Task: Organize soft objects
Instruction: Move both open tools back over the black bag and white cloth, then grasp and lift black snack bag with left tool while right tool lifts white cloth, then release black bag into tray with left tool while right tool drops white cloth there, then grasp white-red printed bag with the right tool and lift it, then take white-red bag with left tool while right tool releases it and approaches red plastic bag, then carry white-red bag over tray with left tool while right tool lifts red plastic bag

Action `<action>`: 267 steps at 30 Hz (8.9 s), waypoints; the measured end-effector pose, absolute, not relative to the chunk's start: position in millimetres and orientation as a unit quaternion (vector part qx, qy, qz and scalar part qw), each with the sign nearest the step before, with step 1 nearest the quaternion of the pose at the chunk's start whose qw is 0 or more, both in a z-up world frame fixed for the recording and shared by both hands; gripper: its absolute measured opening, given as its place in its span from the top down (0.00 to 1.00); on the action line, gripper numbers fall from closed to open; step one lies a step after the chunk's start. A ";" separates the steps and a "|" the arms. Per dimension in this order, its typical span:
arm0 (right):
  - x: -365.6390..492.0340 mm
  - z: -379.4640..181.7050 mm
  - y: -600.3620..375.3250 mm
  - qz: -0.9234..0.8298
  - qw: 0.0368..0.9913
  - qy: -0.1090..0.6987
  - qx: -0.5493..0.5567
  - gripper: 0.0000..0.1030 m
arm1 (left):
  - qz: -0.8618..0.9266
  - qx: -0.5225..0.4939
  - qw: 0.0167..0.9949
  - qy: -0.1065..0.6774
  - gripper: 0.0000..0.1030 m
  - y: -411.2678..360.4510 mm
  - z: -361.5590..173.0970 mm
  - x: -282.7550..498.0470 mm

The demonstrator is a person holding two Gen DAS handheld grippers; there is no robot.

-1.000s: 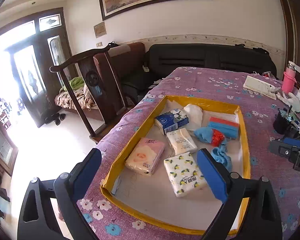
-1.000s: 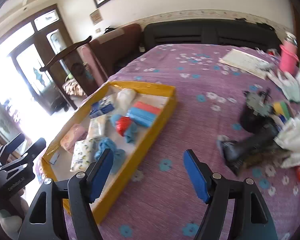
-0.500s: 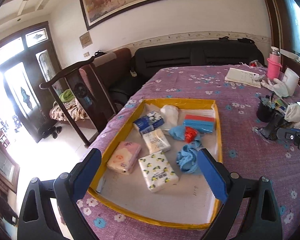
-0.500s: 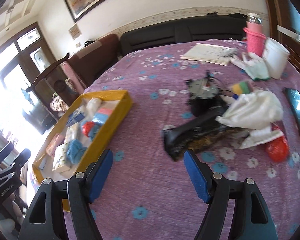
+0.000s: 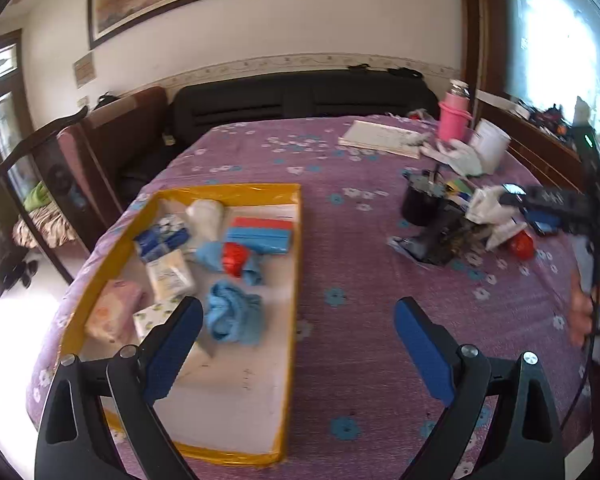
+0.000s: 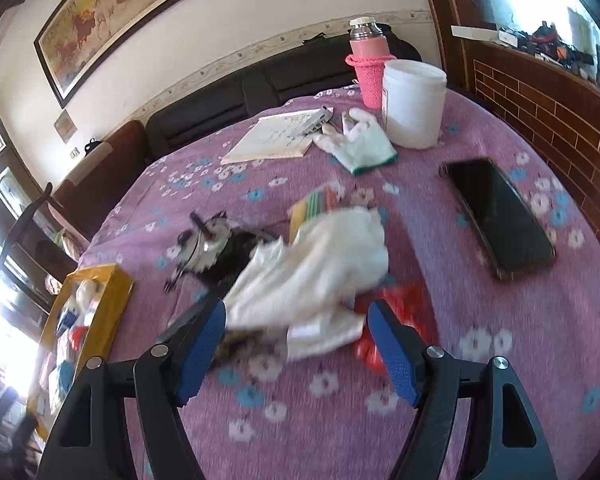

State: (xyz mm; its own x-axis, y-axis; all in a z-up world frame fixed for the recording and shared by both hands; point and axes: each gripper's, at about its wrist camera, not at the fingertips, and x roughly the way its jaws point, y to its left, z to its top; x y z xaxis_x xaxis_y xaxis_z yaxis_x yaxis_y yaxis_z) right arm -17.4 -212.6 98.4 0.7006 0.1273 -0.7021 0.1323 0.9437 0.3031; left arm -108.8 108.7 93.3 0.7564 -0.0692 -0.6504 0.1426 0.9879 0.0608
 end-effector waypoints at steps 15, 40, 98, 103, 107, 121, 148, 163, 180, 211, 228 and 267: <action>6.7 68.3 -217.6 0.041 0.886 0.443 0.132 0.45 | -0.186 -0.046 0.869 0.457 0.07 82.3 65.4 -70.7; -25.4 70.3 -286.0 0.015 0.891 0.372 0.261 0.24 | -0.255 0.115 0.845 0.456 0.08 -43.8 14.5 46.2; -58.4 117.0 39.9 0.305 0.849 0.427 0.065 0.78 | 0.028 -0.142 0.914 0.379 0.25 306.5 64.1 -110.0; -63.9 101.8 103.5 0.362 0.813 0.455 0.012 0.77 | 0.026 -0.145 0.923 0.356 0.24 314.6 72.8 -119.6; -52.7 74.7 142.2 0.382 0.770 0.512 -0.014 0.77 | 0.021 -0.155 0.923 0.350 0.24 322.1 72.5 -123.5; -15.3 76.2 136.5 0.256 0.844 0.460 -0.101 0.44 | 0.035 -0.137 0.933 0.332 0.21 309.5 83.2 -131.2; -79.4 109.4 -187.8 0.022 0.928 0.353 0.120 0.00 | -0.082 0.059 0.924 0.370 0.00 74.6 85.5 -109.7; -74.5 85.1 -262.2 -0.037 0.918 0.366 0.151 0.00 | -0.085 0.099 0.875 0.467 0.00 15.0 13.2 -53.5; 2.8 84.6 -245.4 -0.036 0.907 0.406 0.108 0.03 | -0.098 0.056 0.861 0.496 0.00 27.6 5.0 -45.2; -58.8 53.2 -243.5 0.022 0.883 0.464 0.059 0.48 | -0.210 -0.019 0.850 0.484 0.00 15.9 35.3 -60.6; -58.9 47.7 -262.0 -0.011 0.896 0.435 0.090 0.58 | -0.259 0.042 0.835 0.484 0.43 -87.8 15.5 -21.7; -83.1 119.9 -168.6 0.053 0.923 0.376 0.059 0.58 | -0.050 -0.212 0.913 0.344 0.57 275.7 79.7 -111.2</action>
